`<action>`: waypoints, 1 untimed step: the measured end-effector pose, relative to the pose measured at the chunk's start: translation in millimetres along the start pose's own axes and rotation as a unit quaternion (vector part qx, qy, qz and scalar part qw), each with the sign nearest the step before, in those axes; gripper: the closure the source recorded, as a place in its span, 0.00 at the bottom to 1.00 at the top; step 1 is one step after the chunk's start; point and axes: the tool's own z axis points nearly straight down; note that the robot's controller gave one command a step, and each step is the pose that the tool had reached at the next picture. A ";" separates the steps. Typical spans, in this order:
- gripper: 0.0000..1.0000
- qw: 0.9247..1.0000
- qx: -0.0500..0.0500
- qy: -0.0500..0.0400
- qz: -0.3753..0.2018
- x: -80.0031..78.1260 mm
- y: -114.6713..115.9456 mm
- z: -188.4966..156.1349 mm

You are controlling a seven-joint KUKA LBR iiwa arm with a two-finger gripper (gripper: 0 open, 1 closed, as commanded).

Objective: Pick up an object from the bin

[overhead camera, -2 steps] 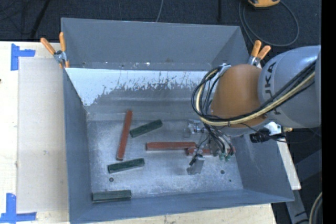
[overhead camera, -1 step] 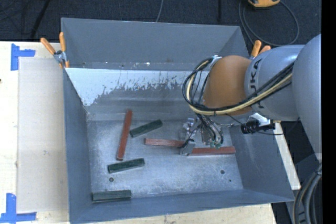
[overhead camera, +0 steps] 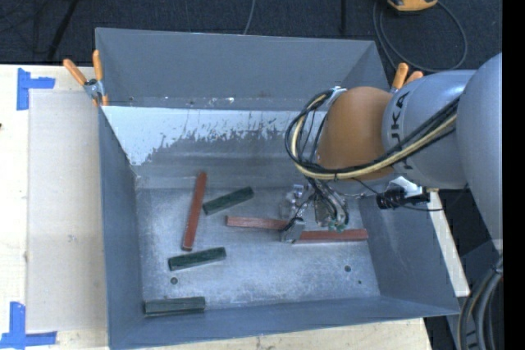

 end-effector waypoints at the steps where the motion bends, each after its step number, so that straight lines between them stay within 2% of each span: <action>1: 1.00 0.999 -0.001 0.000 0.041 -0.1 -5.7 0.3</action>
Offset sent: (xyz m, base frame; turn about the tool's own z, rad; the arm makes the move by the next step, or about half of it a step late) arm 0.0159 -0.0092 0.1743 -0.1268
